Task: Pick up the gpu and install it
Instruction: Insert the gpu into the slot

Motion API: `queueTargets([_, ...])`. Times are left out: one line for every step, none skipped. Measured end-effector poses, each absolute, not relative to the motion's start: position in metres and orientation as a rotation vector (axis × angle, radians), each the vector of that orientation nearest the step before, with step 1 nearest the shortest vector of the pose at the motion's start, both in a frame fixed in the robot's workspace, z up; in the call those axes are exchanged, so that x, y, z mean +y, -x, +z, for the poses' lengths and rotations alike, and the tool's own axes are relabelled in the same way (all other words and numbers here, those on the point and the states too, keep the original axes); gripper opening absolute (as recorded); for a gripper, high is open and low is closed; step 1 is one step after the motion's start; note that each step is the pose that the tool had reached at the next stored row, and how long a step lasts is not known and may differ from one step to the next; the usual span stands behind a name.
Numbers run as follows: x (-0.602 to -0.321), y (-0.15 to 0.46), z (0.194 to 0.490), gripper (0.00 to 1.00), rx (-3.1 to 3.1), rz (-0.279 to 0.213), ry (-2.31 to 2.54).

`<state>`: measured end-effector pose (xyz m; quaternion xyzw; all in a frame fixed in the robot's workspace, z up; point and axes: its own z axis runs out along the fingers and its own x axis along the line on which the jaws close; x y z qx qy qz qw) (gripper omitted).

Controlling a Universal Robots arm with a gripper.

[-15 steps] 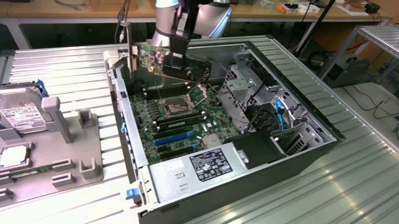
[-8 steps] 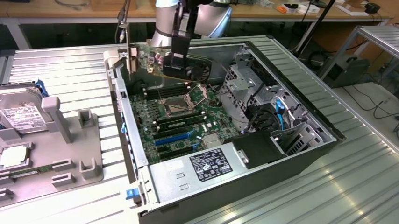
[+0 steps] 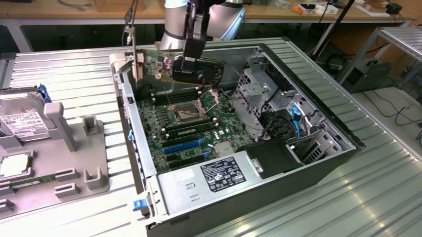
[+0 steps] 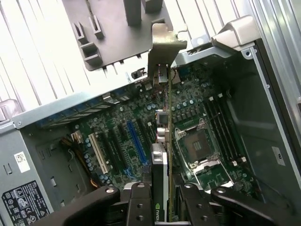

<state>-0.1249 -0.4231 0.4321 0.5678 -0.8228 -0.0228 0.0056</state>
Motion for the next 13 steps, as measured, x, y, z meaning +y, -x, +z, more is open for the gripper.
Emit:
queueTargets([-0.4231,0.1249,0.4321,0.27,-2.565,-0.071,-1.792])
queueTargets([-0.4231,0.1249,0.4321,0.27,-2.552,-0.071,-1.810])
queueTargets([-0.4231,0.1249,0.4321,0.27,-2.546,-0.071,-1.819])
queueTargets([-0.4231,0.1249,0.4321,0.27,-2.538,-0.071,-1.830])
queueTargets([-0.4231,0.1249,0.4321,0.27,-2.526,-0.071,-1.845])
queueTargets([-0.4231,0.1249,0.4321,0.27,-2.515,-0.071,-1.860])
queueTargets([-0.4231,0.1249,0.4321,0.27,-2.503,-0.071,-1.875])
queueTargets([-0.4231,0.1249,0.4322,0.27,-2.492,-0.070,-1.890])
queueTargets([-0.4231,0.1249,0.4321,0.27,-2.482,-0.070,-1.902])
queueTargets([-0.4230,0.1249,0.4321,0.27,-2.463,-0.070,-1.926])
queueTargets([-0.4231,0.1249,0.4321,0.27,-2.452,-0.070,-1.940])
queueTargets([-0.4231,0.1249,0.4321,0.27,-2.444,-0.070,-1.949])
queueTargets([-0.4231,0.1249,0.4321,0.27,-2.438,-0.070,-1.957])
